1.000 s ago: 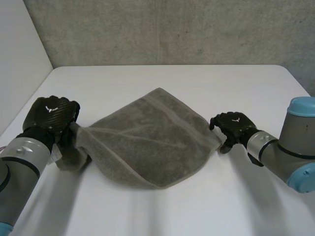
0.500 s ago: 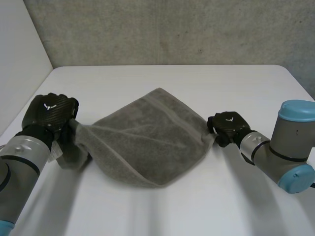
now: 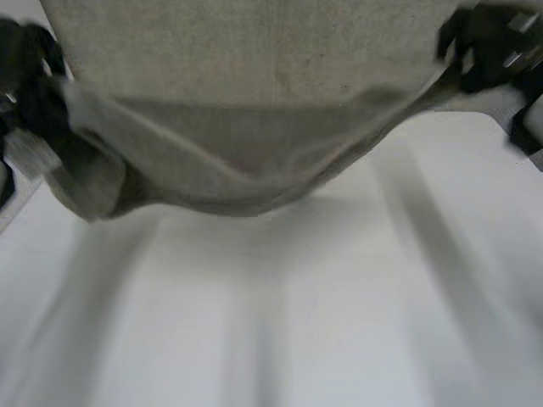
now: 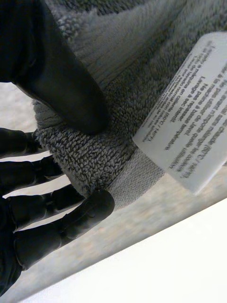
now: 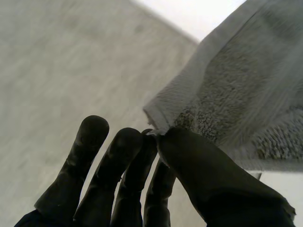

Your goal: Fold the towel.

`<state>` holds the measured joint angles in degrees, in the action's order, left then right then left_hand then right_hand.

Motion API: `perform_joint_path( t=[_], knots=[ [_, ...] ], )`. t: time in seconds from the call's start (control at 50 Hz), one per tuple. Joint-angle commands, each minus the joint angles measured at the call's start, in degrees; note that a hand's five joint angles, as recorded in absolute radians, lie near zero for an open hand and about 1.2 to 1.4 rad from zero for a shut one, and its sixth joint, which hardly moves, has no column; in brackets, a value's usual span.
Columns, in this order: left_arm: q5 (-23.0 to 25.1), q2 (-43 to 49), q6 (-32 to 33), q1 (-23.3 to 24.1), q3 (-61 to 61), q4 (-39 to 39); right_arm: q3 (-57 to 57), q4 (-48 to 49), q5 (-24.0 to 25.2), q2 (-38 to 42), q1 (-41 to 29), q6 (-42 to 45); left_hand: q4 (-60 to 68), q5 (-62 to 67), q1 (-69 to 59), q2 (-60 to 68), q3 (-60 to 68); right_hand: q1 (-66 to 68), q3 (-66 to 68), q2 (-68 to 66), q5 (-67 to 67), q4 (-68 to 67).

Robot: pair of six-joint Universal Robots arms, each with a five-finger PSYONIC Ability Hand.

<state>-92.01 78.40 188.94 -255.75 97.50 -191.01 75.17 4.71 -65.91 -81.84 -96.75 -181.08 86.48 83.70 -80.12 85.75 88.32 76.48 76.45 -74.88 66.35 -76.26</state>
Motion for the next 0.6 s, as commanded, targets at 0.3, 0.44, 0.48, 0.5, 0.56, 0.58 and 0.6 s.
perform_joint_path(
  t=[0.3,0.44,0.48,0.5,0.56,0.58,0.6],
  knots=[
    [-0.54,13.19,2.4,-2.91,-8.56,12.68,-9.35,-31.52,-2.62,6.33,-0.71,45.97,-6.48,-13.7,0.12,-5.75,-8.32,3.52,3.55,-5.12,3.65,-3.74],
    [-0.54,25.82,2.05,1.38,-11.18,14.44,-10.13,-31.17,-5.36,11.0,-5.2,48.1,-6.48,-13.7,0.12,-5.75,-8.32,3.52,3.55,-5.12,3.65,-3.74],
    [-0.63,27.67,1.87,2.18,-12.5,14.44,-10.93,-30.64,-5.36,12.15,-6.17,47.66,-6.48,-13.7,0.12,-5.75,-8.32,3.52,3.55,-5.12,3.65,-3.74],
    [-0.63,29.08,1.79,2.62,-13.99,14.44,-12.06,-29.16,-5.45,13.62,-7.21,46.53,-6.48,-13.7,0.12,-5.75,-8.32,3.52,3.55,-5.12,3.65,-3.74],
    [-0.63,29.97,1.7,2.98,-15.76,14.35,-13.82,-23.38,-5.54,15.48,-9.32,43.2,-6.48,-13.7,0.12,-5.75,-8.32,3.52,3.55,-5.12,3.65,-3.74],
    [-0.72,30.58,1.61,3.24,-18.55,14.0,-13.83,-23.35,-5.54,15.49,-9.33,43.18,-6.48,-13.7,0.12,-5.75,-8.32,3.52,3.55,-5.12,3.65,-3.74],
    [-0.72,30.59,1.61,3.24,-18.57,14.0,-15.04,-17.43,-5.98,16.01,-10.03,40.66,-6.48,-13.7,0.12,-5.75,-8.32,3.52,3.55,-5.12,3.65,-3.74]
  ],
)
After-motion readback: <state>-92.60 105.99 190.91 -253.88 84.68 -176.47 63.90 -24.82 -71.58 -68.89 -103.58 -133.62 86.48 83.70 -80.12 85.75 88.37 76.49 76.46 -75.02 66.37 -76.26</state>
